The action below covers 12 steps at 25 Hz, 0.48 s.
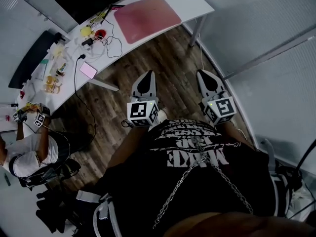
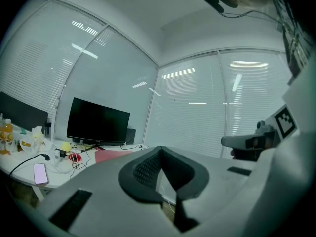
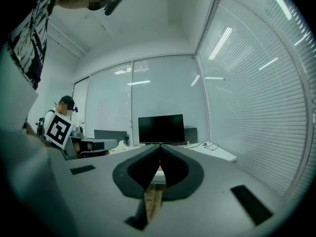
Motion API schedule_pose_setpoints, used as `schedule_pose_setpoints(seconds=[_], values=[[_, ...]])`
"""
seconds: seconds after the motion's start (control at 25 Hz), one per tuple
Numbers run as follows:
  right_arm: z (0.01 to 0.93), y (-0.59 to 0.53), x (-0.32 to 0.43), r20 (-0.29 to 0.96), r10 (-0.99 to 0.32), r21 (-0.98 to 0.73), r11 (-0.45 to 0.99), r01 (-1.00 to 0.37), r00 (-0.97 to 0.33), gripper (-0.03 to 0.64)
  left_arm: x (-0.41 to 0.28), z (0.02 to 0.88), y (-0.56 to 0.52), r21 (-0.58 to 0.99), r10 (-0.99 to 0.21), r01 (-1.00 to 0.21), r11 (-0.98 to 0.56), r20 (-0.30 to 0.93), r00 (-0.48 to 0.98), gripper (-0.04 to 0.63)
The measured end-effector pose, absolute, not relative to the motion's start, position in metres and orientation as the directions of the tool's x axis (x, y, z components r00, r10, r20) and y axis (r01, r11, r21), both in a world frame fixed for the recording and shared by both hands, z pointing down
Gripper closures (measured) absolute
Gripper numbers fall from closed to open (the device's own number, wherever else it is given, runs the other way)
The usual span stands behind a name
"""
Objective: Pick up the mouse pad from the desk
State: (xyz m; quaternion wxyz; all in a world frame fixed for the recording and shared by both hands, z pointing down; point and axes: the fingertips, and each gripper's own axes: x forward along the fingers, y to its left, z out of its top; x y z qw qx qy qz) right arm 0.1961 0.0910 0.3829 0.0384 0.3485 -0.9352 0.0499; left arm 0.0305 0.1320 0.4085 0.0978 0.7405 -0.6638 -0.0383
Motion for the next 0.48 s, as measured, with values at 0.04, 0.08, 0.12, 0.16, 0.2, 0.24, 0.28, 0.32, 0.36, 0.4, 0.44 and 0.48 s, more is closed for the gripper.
schedule_pose_setpoints(seconds=[0.04, 0.08, 0.12, 0.16, 0.2, 0.24, 0.28, 0.32, 0.36, 0.4, 0.44, 0.48], values=[[0.381, 0.088, 0.188, 0.109, -0.646, -0.062, 0.754, -0.654, -0.755, 0.617, 0.022, 0.408, 0.130, 0.196, -0.991, -0.976, -0.096, 0.072, 0.112, 0.591], [0.379, 0.086, 0.180, 0.110, -0.646, -0.057, 0.755, -0.654, -0.755, 0.617, 0.013, 0.407, 0.127, 0.192, -0.992, -0.977, -0.091, 0.071, 0.106, 0.591], [0.375, 0.083, 0.172, 0.107, -0.647, -0.052, 0.755, -0.654, -0.755, 0.617, 0.003, 0.406, 0.125, 0.186, -0.992, -0.979, -0.086, 0.071, 0.101, 0.591], [0.371, 0.081, 0.165, 0.102, -0.649, -0.048, 0.753, -0.656, -0.753, 0.617, -0.006, 0.404, 0.123, 0.180, -0.993, -0.980, -0.081, 0.070, 0.095, 0.591], [0.367, 0.079, 0.158, 0.096, -0.653, -0.046, 0.751, -0.659, -0.751, 0.617, -0.015, 0.403, 0.121, 0.179, -0.994, -0.981, -0.077, 0.067, 0.091, 0.591], [0.363, 0.078, 0.153, 0.091, -0.657, -0.041, 0.748, -0.662, -0.748, 0.617, -0.023, 0.401, 0.119, 0.182, -0.994, -0.980, -0.075, 0.062, 0.087, 0.591], [0.362, 0.077, 0.148, 0.088, -0.661, -0.035, 0.746, -0.665, -0.745, 0.617, -0.030, 0.400, 0.118, 0.187, -0.995, -0.980, -0.073, 0.056, 0.085, 0.591], [0.361, 0.076, 0.144, 0.090, -0.662, -0.028, 0.745, -0.667, -0.744, 0.617, -0.035, 0.399, 0.117, 0.192, -0.995, -0.979, -0.073, 0.051, 0.084, 0.591], [0.362, 0.076, 0.140, 0.096, -0.662, -0.023, 0.745, -0.666, -0.743, 0.617, -0.039, 0.398, 0.116, 0.199, -0.995, -0.977, -0.072, 0.047, 0.083, 0.591], [0.363, 0.076, 0.137, 0.104, -0.660, -0.020, 0.747, -0.665, -0.744, 0.617, -0.042, 0.398, 0.116, 0.207, -0.996, -0.976, -0.073, 0.045, 0.084, 0.591], [0.363, 0.077, 0.134, 0.108, -0.658, -0.019, 0.748, -0.663, -0.745, 0.617, -0.045, 0.397, 0.116, 0.214, -0.996, -0.974, -0.073, 0.043, 0.084, 0.591], [0.361, 0.076, 0.131, 0.107, -0.657, -0.016, 0.750, -0.662, -0.747, 0.617, -0.048, 0.397, 0.115, 0.218, -0.996, -0.973, -0.073, 0.042, 0.084, 0.591]])
